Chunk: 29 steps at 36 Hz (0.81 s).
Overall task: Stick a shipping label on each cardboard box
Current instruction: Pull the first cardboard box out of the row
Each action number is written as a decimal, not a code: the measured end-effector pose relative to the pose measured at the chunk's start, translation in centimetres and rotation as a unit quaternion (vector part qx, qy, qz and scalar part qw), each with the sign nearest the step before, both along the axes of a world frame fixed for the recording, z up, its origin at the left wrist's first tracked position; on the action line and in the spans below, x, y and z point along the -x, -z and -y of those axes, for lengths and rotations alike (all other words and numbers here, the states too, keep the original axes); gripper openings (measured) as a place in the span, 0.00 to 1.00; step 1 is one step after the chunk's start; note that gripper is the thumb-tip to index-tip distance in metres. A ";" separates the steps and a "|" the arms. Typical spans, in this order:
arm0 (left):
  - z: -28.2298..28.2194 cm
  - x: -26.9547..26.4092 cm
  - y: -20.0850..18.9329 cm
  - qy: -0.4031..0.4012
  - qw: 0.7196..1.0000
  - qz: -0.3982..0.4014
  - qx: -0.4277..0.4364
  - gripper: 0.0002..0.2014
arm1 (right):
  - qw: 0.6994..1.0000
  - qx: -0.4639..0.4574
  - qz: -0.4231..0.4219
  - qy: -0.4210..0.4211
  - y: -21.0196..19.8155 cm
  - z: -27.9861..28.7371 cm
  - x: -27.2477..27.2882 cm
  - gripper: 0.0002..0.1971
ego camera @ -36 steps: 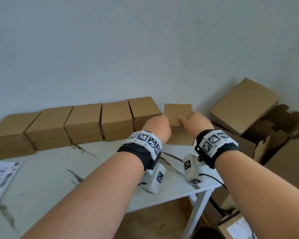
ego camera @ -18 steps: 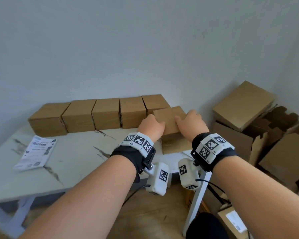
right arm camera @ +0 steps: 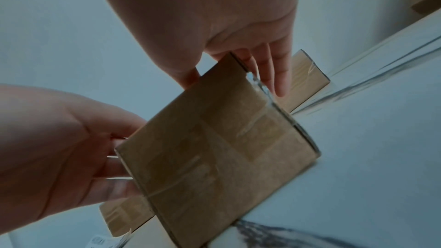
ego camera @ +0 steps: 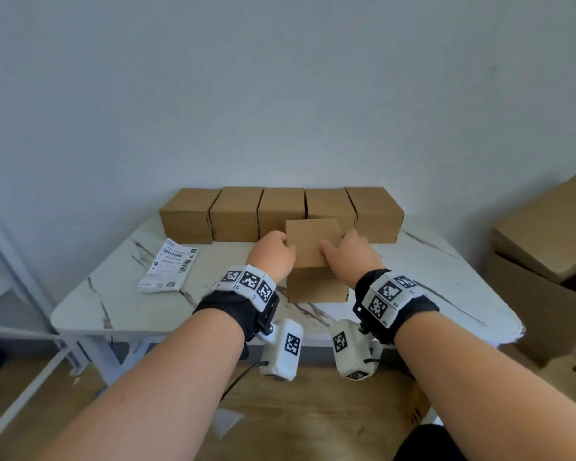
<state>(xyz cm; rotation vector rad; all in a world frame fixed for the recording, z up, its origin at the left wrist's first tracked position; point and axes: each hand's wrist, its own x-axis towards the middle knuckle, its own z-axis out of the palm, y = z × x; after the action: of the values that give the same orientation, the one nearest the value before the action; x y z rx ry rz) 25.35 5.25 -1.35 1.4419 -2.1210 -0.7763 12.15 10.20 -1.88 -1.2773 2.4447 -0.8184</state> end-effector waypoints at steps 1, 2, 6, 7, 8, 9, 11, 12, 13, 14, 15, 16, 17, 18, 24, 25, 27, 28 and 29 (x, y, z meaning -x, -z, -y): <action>0.3 -0.2 0.1 0.003 1.000 0.001 -0.008 0.18 | 1.000 -0.003 0.000 0.000 0.1 0.2 -0.1 0.29; 0.5 -0.4 0.3 0.007 1.000 -0.003 -0.011 0.20 | 1.000 -0.003 0.000 0.000 0.1 0.4 -0.2 0.29; 1.4 -1.0 0.3 0.021 0.999 -0.039 -0.029 0.21 | 0.999 0.017 -0.038 -0.006 0.0 0.9 -0.3 0.27; 1.6 -1.2 0.2 0.020 0.998 -0.045 -0.031 0.21 | 0.998 0.030 -0.057 -0.012 -0.2 1.0 -0.4 0.27; 1.9 -1.5 0.1 0.017 0.998 -0.047 -0.028 0.21 | 0.996 0.046 -0.073 -0.020 -0.4 1.1 -0.6 0.26; 2.2 -1.9 -0.1 0.013 0.998 -0.048 -0.024 0.21 | 0.994 0.062 -0.083 -0.031 -0.7 1.3 -0.9 0.26; 3.0 -3.0 -0.5 0.004 0.999 -0.032 -0.008 0.20 | 0.992 0.085 -0.081 -0.057 -1.3 1.9 -1.7 0.24; 3.4 -3.7 -0.7 -0.002 1.000 -0.015 0.004 0.20 | 0.990 0.094 -0.075 -0.069 -1.5 2.3 -2.2 0.24; 3.9 -4.5 -0.9 -0.010 1.000 0.003 0.016 0.20 | 0.989 0.103 -0.071 -0.082 -1.8 2.7 -2.7 0.23; 4.4 -5.4 -1.1 -0.020 0.999 0.017 0.027 0.19 | 0.987 0.110 -0.067 -0.094 -2.0 3.1 -3.4 0.23; 4.9 -6.3 -1.2 -0.035 0.998 0.029 0.031 0.19 | 0.986 0.114 -0.064 -0.105 -2.2 3.5 -4.2 0.22; 5.4 -7.3 -1.4 -0.051 0.997 0.040 0.029 0.19 | 0.985 0.115 -0.062 -0.116 -2.3 3.8 -5.0 0.22; 5.9 -8.3 -1.4 -0.067 0.996 0.052 0.027 0.19 | 0.983 0.114 -0.060 -0.127 -2.4 4.3 -5.8 0.22; 6.2 -9.1 -1.4 -0.080 0.994 0.064 0.023 0.18 | 0.982 0.114 -0.057 -0.139 -2.4 4.6 -6.6 0.21; 8.1 -14.0 0.2 -0.160 0.974 0.161 0.006 0.12 | 0.976 0.105 -0.037 -0.189 -1.1 6.9 -10.9 0.22; 8.4 -14.5 0.6 -0.171 0.968 0.185 0.002 0.14 | 0.975 0.097 -0.032 -0.195 -0.8 7.2 -11.5 0.22; 8.8 -15.3 1.2 -0.188 0.956 0.226 -0.007 0.17 | 0.975 0.073 -0.025 -0.208 -0.1 7.7 -12.4 0.22; 9.1 -15.7 1.6 -0.196 0.952 0.235 -0.016 0.17 | 0.975 0.060 -0.024 -0.214 0.2 7.9 -12.7 0.22; 9.4 -16.0 2.0 -0.202 0.949 0.240 -0.025 0.17 | 0.974 0.049 -0.025 -0.218 0.4 8.1 -13.1 0.22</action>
<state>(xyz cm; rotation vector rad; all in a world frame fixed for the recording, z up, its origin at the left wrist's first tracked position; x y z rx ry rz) 41.35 -4.12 -3.37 2.1773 -2.0177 -0.3440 25.21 2.07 -2.33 -1.8007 2.0557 -0.7956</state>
